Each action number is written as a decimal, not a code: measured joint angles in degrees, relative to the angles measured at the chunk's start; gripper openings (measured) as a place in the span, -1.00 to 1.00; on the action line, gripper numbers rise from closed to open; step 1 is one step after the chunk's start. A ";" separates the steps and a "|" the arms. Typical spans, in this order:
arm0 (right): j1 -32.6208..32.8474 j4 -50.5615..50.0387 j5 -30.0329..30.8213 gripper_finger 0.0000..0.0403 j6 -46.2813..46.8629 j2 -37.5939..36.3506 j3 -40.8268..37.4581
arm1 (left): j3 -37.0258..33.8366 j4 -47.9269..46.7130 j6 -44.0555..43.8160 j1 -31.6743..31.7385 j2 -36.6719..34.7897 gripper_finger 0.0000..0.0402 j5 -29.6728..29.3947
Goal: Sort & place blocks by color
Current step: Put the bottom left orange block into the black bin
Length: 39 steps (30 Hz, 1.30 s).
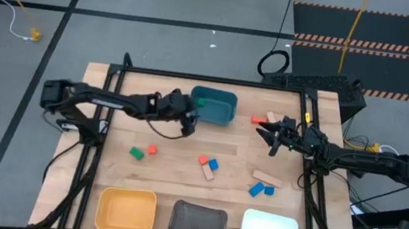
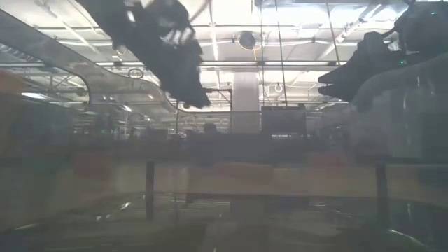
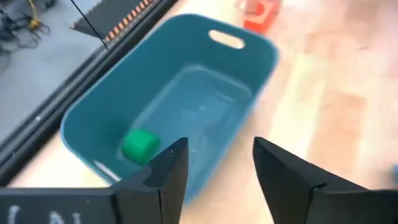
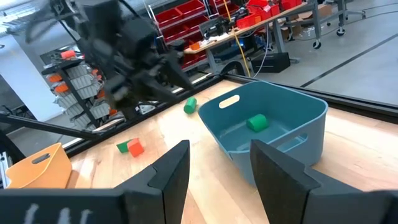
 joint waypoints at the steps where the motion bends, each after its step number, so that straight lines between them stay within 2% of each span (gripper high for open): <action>1: 0.01 -0.04 -0.03 -0.21 -0.01 0.02 -0.02 | 0.04 -2.50 -1.94 -1.03 -1.37 -0.03 -0.59; 7: 0.00 0.00 0.00 -0.21 -0.02 0.02 -0.02 | 0.02 -19.59 -13.19 -8.56 -6.52 0.16 -8.28; 9: 0.01 0.00 0.00 -0.21 0.00 0.00 -0.01 | 0.02 -26.12 -15.94 -10.81 -7.50 0.20 -9.17; 12: 0.02 0.01 0.00 -0.21 0.00 0.02 -0.02 | 0.02 -35.80 -20.20 -13.44 -8.02 0.25 -8.10; 16: 0.02 0.02 0.00 -0.21 0.00 0.02 0.00 | -0.22 -45.80 -21.53 -16.78 -8.28 0.26 -2.54; 21: 0.00 0.02 0.00 -0.21 -0.01 0.00 0.00 | -2.65 -46.22 -17.18 -21.96 -8.26 0.26 4.19; 28: 0.02 0.02 0.00 -0.21 0.00 0.02 0.00 | -6.47 -43.36 -17.52 -25.46 -8.26 0.26 1.03; 34: 0.02 0.04 0.00 -0.21 -0.02 0.00 0.00 | -11.09 -36.46 -17.27 -24.40 -8.24 0.26 -0.23; 39: 0.00 0.02 0.00 -0.21 0.00 0.02 -0.01 | -12.40 -35.35 -15.99 -23.56 -8.19 0.26 -0.34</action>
